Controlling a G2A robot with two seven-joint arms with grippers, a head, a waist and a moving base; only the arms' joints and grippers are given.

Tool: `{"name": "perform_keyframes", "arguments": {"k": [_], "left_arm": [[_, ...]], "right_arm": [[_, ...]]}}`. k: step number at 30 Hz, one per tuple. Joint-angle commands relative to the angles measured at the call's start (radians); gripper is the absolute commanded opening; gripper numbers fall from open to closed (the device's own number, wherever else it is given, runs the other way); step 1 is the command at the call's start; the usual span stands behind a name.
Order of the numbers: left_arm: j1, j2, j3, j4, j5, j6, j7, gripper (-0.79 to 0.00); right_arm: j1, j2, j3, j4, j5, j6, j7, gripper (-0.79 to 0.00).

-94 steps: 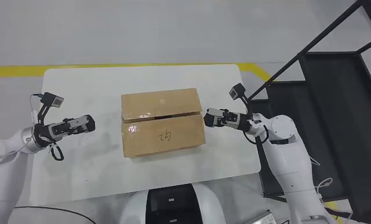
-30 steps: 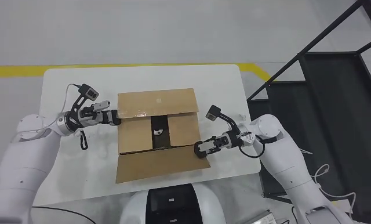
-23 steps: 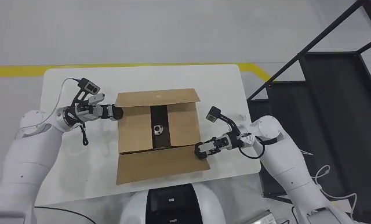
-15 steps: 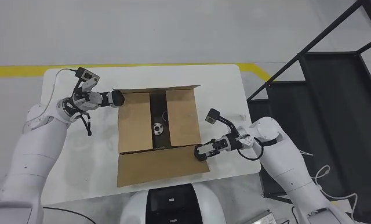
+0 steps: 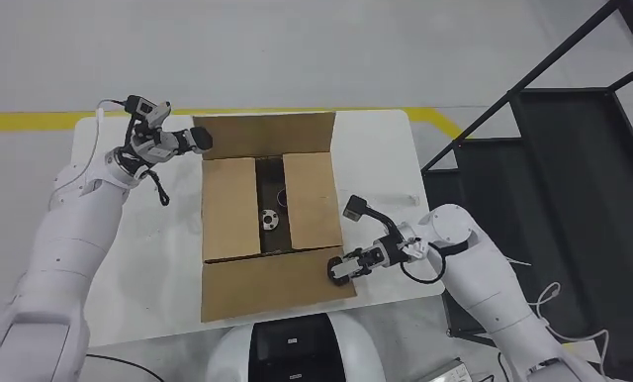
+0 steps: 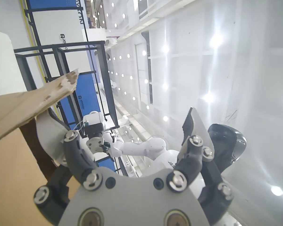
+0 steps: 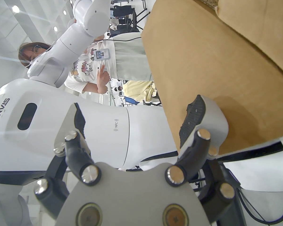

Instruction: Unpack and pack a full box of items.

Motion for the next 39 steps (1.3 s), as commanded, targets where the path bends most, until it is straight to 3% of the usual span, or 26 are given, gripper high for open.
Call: {"name": "perform_keyframes", "arguments": {"k": [1, 6, 16, 18, 24, 27, 34, 39], "left_arm": [[-0.015, -0.009, 0.001, 0.032, 0.011, -0.021, 0.021, 0.0], [-0.024, -0.015, 0.002, 0.046, 0.026, -0.031, 0.031, 0.0], [-0.024, -0.015, 0.002, 0.046, 0.026, -0.031, 0.031, 0.0], [-0.014, -0.014, 0.005, 0.02, 0.061, -0.04, 0.079, 0.0], [0.012, -0.037, 0.004, -0.016, 0.104, -0.253, 0.284, 0.0], [0.003, -0.057, 0.028, 0.024, 0.131, -0.306, 0.327, 0.0], [-0.046, -0.095, 0.086, 0.168, 0.253, -0.334, 0.446, 0.0], [-0.076, -0.11, 0.114, 0.253, 0.353, -0.286, 0.535, 0.0]], "right_arm": [[-0.008, 0.002, 0.009, -0.012, 0.008, -0.027, -0.016, 0.0], [-0.032, 0.002, 0.023, -0.022, 0.039, -0.108, -0.091, 0.0], [-0.032, 0.002, 0.023, -0.022, 0.039, -0.108, -0.091, 0.0], [-0.032, 0.002, 0.023, -0.022, 0.039, -0.108, -0.091, 0.0], [-0.032, 0.002, 0.023, -0.022, 0.039, -0.108, -0.091, 0.0], [-0.032, 0.002, 0.023, -0.022, 0.039, -0.108, -0.091, 0.0], [-0.032, 0.002, 0.023, -0.022, 0.039, -0.108, -0.091, 0.0], [-0.032, 0.002, 0.023, -0.022, 0.039, -0.108, -0.091, 0.0]]}}
